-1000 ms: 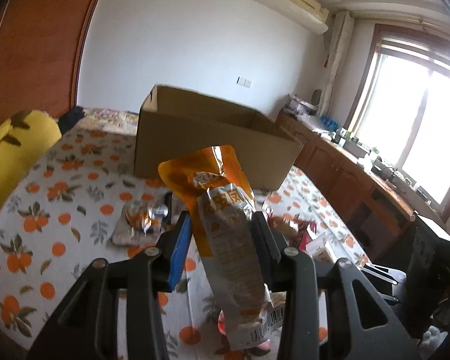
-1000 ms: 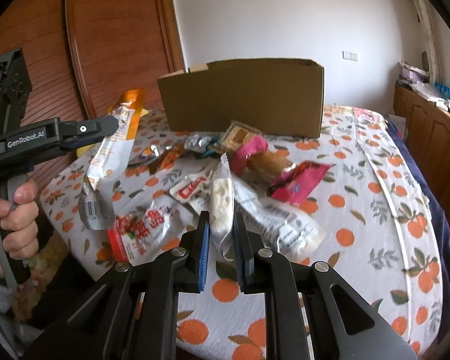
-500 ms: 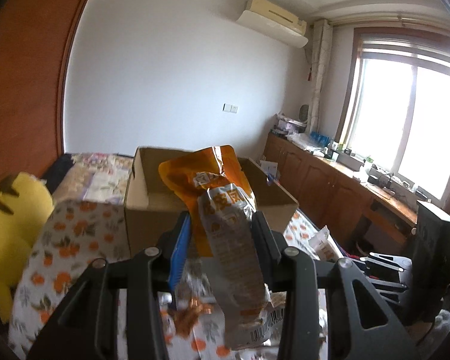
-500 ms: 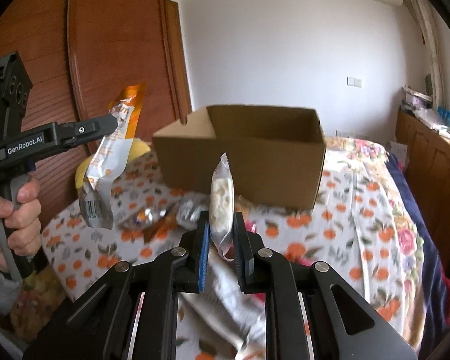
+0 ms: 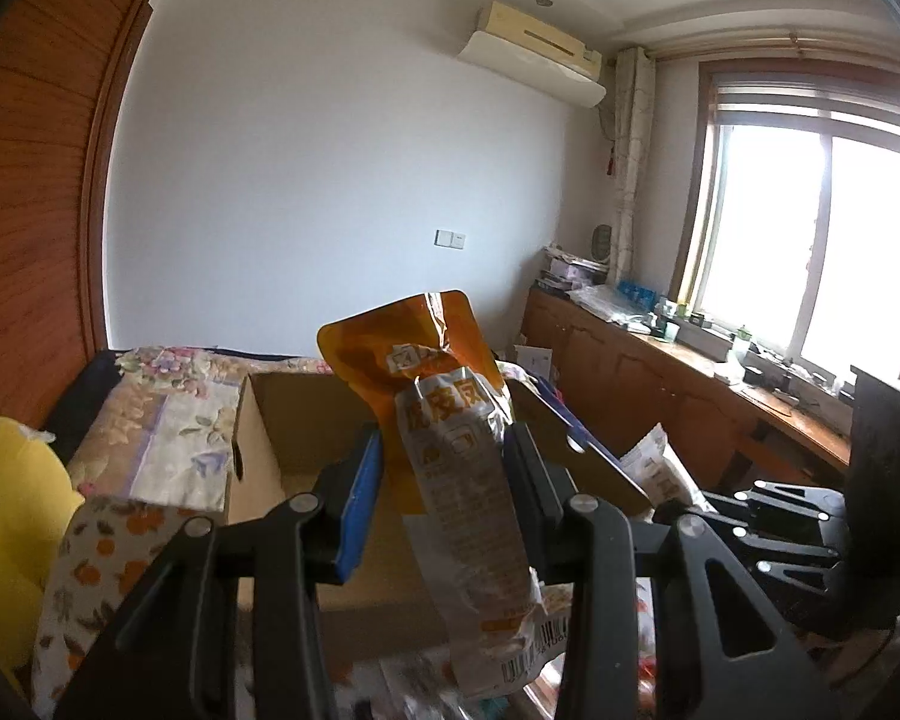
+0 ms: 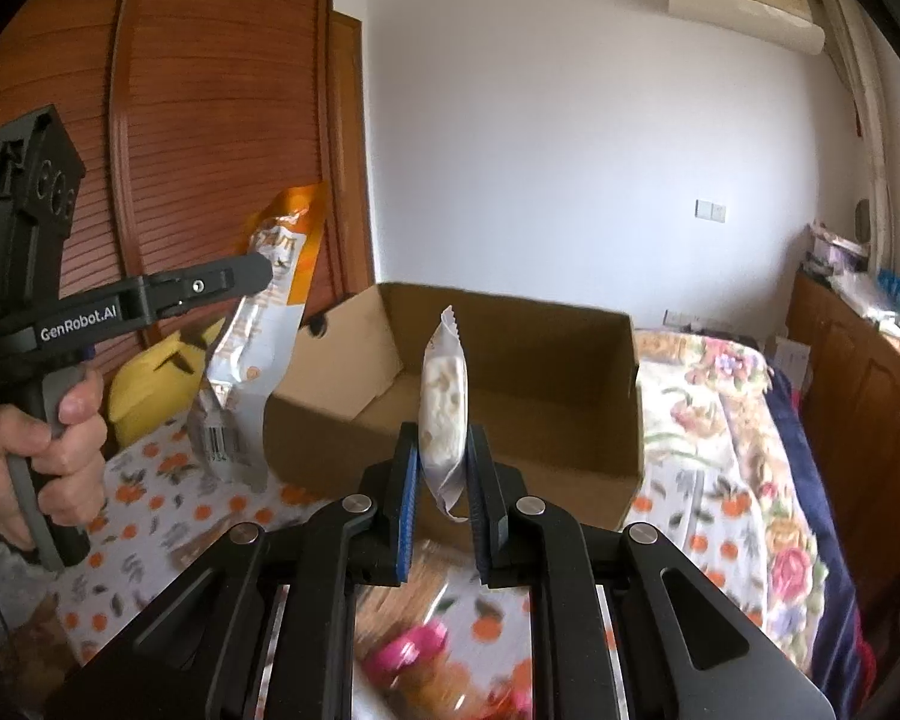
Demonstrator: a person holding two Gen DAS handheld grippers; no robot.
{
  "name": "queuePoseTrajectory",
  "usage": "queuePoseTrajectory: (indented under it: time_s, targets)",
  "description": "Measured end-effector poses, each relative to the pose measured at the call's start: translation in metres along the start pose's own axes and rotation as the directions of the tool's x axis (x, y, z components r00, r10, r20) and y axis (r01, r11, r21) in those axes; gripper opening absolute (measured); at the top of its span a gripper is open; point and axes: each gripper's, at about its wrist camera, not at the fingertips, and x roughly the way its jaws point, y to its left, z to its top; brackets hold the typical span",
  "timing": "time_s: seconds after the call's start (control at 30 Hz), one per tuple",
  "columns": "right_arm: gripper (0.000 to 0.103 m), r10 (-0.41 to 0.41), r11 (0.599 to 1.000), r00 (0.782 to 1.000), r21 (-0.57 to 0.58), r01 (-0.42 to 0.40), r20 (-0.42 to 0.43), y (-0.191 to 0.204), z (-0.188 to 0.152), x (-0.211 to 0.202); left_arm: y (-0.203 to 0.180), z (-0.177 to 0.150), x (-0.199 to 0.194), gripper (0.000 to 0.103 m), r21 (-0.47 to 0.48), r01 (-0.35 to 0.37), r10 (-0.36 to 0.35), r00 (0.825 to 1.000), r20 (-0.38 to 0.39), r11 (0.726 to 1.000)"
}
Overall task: Organize snacks
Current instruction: 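Carry the orange-and-white bag into the cardboard box and open the left gripper, then withdraw the left tool from the box back toward the snack pile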
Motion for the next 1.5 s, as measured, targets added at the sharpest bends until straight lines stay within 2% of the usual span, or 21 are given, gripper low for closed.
queuePoseTrajectory:
  time_s: [0.37, 0.7, 0.8, 0.9, 1.07, 1.27, 1.5]
  targets:
    - [0.013, -0.013, 1.0, 1.0, 0.004, 0.014, -0.021, -0.025, 0.022, 0.065, 0.034, 0.012, 0.048, 0.04, -0.017, -0.05, 0.05, 0.999, -0.017, 0.999]
    - [0.013, -0.018, 0.999, 0.993, 0.037, 0.023, -0.114, -0.031, 0.011, 0.109, 0.04, -0.001, 0.077, 0.042, -0.004, -0.12, 0.118, 0.986, -0.118, 0.993]
    - [0.016, -0.017, 0.999, 0.992, 0.042, 0.022, -0.126, -0.028, 0.008, 0.113, 0.037, -0.005, 0.08, 0.049, 0.009, -0.144, 0.144, 0.98, -0.139, 0.99]
    - [0.028, -0.02, 0.999, 0.991, 0.033, 0.024, -0.135, -0.025, 0.007, 0.111, 0.033, -0.006, 0.08, 0.053, 0.031, -0.152, 0.155, 0.977, -0.149, 0.988]
    - [0.028, -0.003, 0.999, 0.992, 0.039, 0.008, -0.123, -0.024, 0.009, 0.097, 0.025, -0.008, 0.067, 0.054, 0.049, -0.144, 0.15, 0.976, -0.158, 0.988]
    - [0.029, 0.021, 0.998, 0.993, 0.066, -0.014, -0.114, -0.022, 0.005, 0.051, 0.003, -0.013, 0.03, 0.054, 0.086, -0.126, 0.138, 0.977, -0.16, 0.988]
    - [0.03, 0.024, 0.996, 0.988, 0.085, -0.011, -0.154, -0.014, -0.021, -0.001, -0.018, -0.029, -0.013, 0.054, 0.116, -0.107, 0.127, 0.976, -0.178, 0.987]
